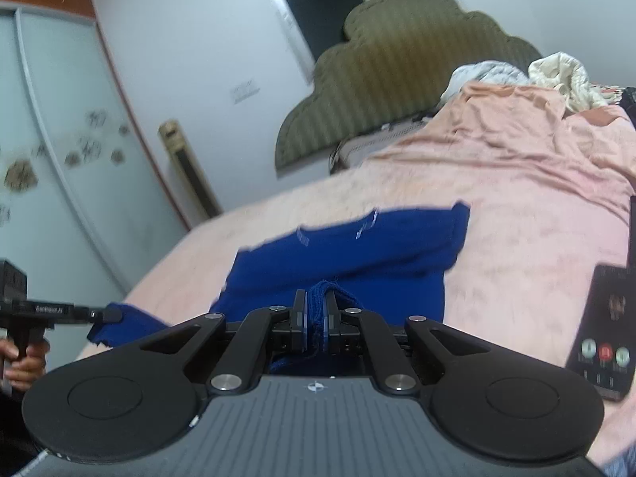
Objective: Fold small clothes
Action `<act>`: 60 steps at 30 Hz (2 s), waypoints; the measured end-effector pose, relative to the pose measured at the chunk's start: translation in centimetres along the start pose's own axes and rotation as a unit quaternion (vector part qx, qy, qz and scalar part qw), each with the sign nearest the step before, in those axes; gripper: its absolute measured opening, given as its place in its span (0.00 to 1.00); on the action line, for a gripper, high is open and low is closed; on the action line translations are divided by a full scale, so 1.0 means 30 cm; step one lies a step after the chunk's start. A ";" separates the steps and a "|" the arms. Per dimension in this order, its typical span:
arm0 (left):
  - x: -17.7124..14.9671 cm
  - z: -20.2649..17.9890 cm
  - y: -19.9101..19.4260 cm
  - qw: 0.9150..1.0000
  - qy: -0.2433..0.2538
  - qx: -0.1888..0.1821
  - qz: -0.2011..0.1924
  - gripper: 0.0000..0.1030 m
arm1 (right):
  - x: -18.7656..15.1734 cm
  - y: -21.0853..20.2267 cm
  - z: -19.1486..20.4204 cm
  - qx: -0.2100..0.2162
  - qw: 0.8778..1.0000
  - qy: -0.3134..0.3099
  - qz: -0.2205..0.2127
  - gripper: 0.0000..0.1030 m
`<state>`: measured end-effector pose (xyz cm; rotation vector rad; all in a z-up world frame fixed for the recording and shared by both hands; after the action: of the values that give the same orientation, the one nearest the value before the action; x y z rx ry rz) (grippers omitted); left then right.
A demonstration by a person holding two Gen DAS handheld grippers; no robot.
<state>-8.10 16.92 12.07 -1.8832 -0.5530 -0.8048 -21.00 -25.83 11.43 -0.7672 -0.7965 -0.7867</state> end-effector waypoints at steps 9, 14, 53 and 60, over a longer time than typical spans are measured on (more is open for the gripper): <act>0.310 0.031 0.333 0.999 -0.007 0.034 0.015 0.08 | 0.213 0.274 -0.231 -0.021 0.997 0.051 -0.051 0.09; 0.427 0.090 0.614 0.997 -0.017 0.070 0.033 0.08 | 0.301 0.538 -0.390 -0.050 0.995 0.075 -0.031 0.09; 0.515 0.162 1.053 0.920 0.172 0.353 -0.004 0.76 | 0.279 1.064 -0.612 -0.250 0.965 -0.026 0.080 0.71; 0.322 0.225 0.703 0.970 0.118 0.214 0.018 0.76 | 0.234 0.817 -0.482 -0.212 0.975 -0.056 0.044 0.87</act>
<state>14.65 14.47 4.34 -1.3771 -0.4953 -0.8009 7.12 -27.99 3.40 -1.2291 -0.6957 -0.8494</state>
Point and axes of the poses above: each gripper's, at about its wrist camera, not at the fingertips, and y roughly the way its jaws point, z to its left, x to its top, the point moved 2 cm from there along y, roughly the way its jaws point, and after that the axes turned 10 degrees about x, right-handed, at the moved point
